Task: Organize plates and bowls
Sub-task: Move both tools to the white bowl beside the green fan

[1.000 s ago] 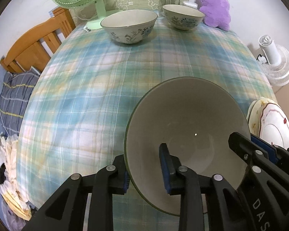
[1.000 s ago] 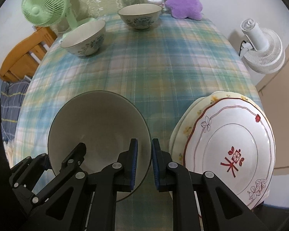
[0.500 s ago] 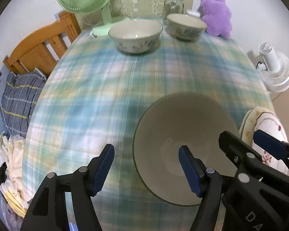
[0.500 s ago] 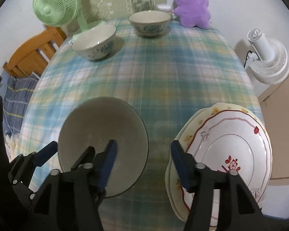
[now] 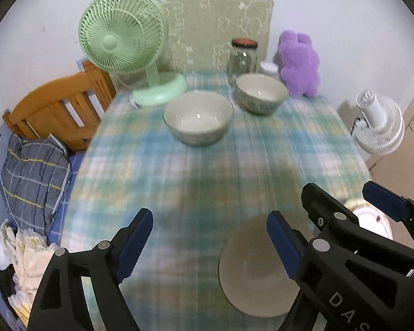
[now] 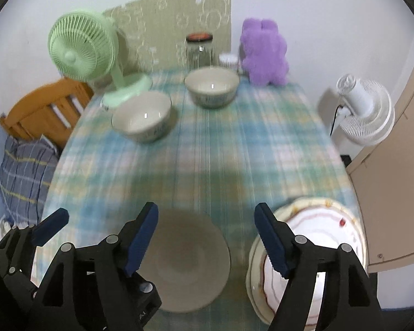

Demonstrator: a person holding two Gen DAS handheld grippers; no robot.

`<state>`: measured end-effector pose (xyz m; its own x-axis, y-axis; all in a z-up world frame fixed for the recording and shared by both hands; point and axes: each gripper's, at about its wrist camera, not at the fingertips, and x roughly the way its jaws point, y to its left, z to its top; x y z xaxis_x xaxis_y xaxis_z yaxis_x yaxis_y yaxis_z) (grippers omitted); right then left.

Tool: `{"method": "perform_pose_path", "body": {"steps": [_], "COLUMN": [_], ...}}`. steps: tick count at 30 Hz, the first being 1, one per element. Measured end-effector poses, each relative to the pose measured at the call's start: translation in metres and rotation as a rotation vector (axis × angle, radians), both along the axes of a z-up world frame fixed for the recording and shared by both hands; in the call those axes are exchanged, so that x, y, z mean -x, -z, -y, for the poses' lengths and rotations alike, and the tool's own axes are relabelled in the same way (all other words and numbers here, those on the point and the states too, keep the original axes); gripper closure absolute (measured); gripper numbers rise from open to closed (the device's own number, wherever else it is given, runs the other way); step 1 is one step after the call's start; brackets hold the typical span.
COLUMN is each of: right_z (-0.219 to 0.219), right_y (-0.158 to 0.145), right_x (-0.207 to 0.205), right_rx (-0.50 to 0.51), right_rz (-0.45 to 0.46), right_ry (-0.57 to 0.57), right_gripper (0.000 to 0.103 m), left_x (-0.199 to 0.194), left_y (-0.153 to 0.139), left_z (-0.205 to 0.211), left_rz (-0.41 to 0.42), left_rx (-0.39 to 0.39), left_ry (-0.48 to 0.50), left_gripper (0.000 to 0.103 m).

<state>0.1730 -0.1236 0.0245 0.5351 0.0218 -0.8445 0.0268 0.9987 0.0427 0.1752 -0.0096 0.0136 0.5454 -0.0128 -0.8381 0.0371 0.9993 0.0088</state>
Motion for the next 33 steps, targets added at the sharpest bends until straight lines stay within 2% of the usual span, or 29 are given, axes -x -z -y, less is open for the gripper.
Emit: {"method": "perform_pose_path", "body": {"steps": [5, 12, 25, 33], "right_z": [-0.002, -0.004, -0.022, -0.041], "right_y": [-0.018, -0.023, -0.002, 0.025], "right_x": [-0.029, -0.081, -0.172, -0.216], "right_rx": [-0.001, -0.008, -0.058, -0.059], "right_rz": [0.030, 0.060, 0.064, 0.036], "right_ry": [-0.018, -0.047, -0.169, -0.207], "right_gripper": [0.027, 0.027, 0.027, 0.027], "left_x": [-0.027, -0.074, -0.149, -0.185], "left_y": [-0.013, -0.019, -0.002, 0.028], "left_z": [-0.003, -0.009, -0.021, -0.036], "left_rz": [0.028, 0.056, 0.070, 0.039], "left_rx": [0.005, -0.021, -0.053, -0.046], "left_ry": [-0.022, -0.107, -0.212, -0.276], "left_gripper": [0.015, 0.015, 0.018, 0.021]}}
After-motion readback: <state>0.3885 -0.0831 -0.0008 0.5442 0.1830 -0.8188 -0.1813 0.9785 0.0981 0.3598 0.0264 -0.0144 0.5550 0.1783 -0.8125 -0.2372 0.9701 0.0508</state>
